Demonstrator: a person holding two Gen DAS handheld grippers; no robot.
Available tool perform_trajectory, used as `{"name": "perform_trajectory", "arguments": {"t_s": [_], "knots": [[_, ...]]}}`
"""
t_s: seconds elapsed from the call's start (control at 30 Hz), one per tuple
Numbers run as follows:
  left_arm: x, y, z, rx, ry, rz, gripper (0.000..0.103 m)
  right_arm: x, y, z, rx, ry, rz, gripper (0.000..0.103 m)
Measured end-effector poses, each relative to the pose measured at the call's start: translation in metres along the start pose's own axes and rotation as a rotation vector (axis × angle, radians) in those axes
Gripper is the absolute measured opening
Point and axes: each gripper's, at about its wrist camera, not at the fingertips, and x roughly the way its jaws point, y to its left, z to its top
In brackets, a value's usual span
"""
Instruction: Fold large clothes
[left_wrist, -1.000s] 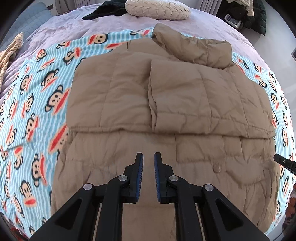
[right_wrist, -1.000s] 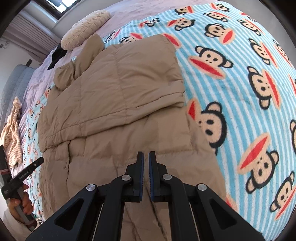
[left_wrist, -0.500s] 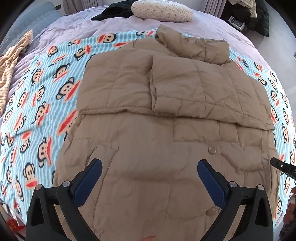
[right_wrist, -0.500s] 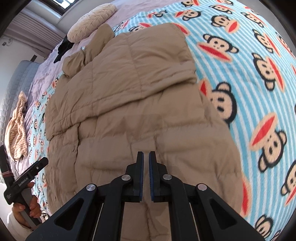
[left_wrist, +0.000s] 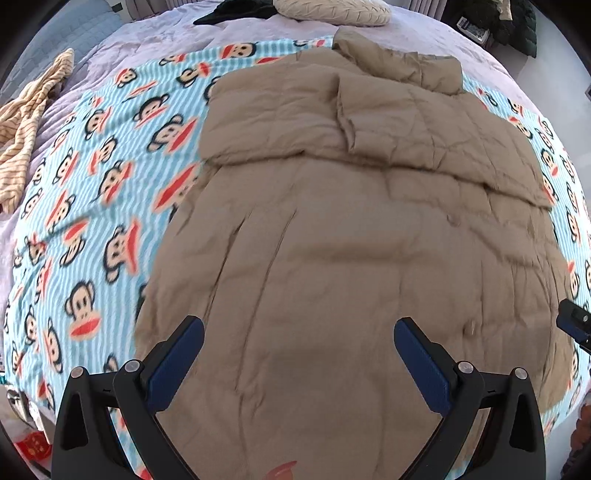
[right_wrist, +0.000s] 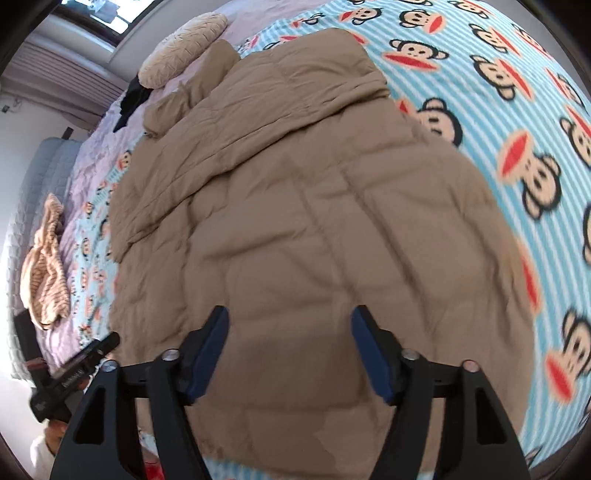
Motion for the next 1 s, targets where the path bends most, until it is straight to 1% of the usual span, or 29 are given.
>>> {"name": "perform_trajectory", "arguments": {"t_s": [0.13,0.17,0.2,0.27,0.3,0.47,0.57,0.73,0.83,1.0], "knots": [[-0.013,0.013,-0.020,0.005,0.004,-0.004,0.103,-0.011,0.006,-0.022,0.045,-0.019,0.028,0.082],[-0.016,0.016,-0.024,0.004,0.008,-0.007,0.103,-0.014,0.007,-0.029,0.057,-0.023,0.039,0.085],[-0.019,0.019,-0.028,0.007,0.010,-0.011,0.103,-0.016,0.009,-0.034,0.064,-0.024,0.050,0.092],[-0.024,0.023,-0.034,0.015,0.008,-0.012,0.103,-0.022,0.011,-0.047,0.079,-0.032,0.072,0.092],[-0.027,0.025,-0.038,0.022,0.004,-0.011,0.103,-0.024,0.012,-0.051,0.086,-0.035,0.076,0.093],[-0.038,0.032,-0.050,0.040,0.008,-0.020,0.103,-0.034,0.013,-0.077,0.132,-0.056,0.091,0.093],[-0.044,0.033,-0.057,0.042,0.011,-0.022,0.103,-0.041,0.014,-0.088,0.143,-0.050,0.098,0.093],[-0.055,0.030,-0.065,0.036,0.016,-0.017,0.103,-0.053,0.011,-0.095,0.163,-0.053,0.095,0.093],[-0.058,0.028,-0.070,0.037,0.013,0.030,0.103,-0.059,0.005,-0.094,0.184,-0.048,0.082,0.093],[-0.054,0.028,-0.083,0.005,0.053,0.045,0.103,-0.070,-0.016,-0.087,0.196,0.014,0.055,0.093]]}}
